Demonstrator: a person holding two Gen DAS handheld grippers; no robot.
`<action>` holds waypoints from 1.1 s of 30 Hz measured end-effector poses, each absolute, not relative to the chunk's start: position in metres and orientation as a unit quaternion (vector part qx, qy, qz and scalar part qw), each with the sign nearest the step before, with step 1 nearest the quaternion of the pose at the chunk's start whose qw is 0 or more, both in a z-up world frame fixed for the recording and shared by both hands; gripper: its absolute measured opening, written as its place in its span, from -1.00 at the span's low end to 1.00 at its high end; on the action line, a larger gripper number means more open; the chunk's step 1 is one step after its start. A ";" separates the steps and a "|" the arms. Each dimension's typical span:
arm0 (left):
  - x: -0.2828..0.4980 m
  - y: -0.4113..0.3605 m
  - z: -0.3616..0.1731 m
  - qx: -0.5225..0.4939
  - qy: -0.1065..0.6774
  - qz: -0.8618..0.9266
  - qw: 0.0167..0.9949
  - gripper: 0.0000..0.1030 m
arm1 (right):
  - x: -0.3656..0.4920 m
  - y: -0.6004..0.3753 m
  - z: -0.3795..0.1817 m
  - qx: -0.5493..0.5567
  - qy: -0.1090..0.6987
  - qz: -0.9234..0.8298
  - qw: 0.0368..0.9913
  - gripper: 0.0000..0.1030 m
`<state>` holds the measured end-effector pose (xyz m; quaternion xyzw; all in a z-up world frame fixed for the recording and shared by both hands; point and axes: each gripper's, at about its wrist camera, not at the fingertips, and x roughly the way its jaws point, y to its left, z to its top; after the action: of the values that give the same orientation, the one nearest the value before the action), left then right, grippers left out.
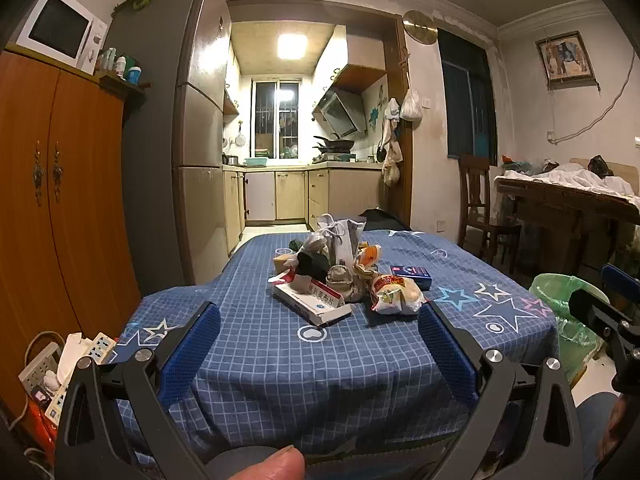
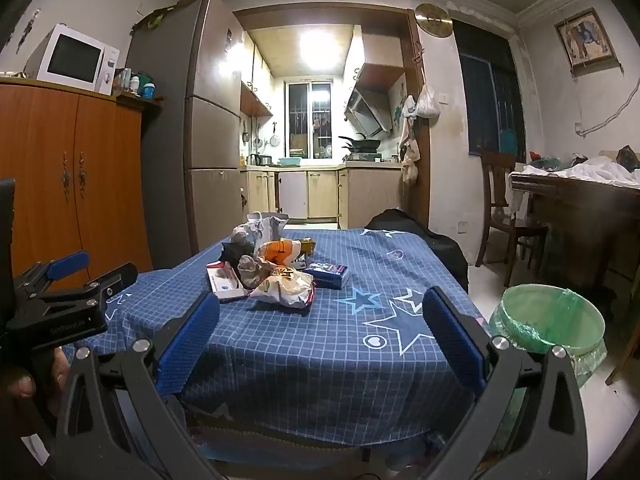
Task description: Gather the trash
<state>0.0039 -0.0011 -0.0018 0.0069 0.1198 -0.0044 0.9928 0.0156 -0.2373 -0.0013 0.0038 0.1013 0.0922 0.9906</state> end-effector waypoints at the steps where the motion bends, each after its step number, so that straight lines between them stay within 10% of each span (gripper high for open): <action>1: 0.004 -0.001 -0.002 0.007 0.121 -0.003 0.993 0.91 | 0.016 -0.238 -0.002 0.004 0.102 0.092 0.991 0.90; 33: 0.027 0.010 -0.021 0.000 0.180 0.002 0.984 0.90 | 0.022 -0.233 -0.007 0.004 0.136 0.091 0.987 0.90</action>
<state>0.0266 0.0099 -0.0213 0.0005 0.1796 0.0020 0.9837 0.0216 -0.2328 -0.0069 0.0041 0.1360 0.0906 0.9866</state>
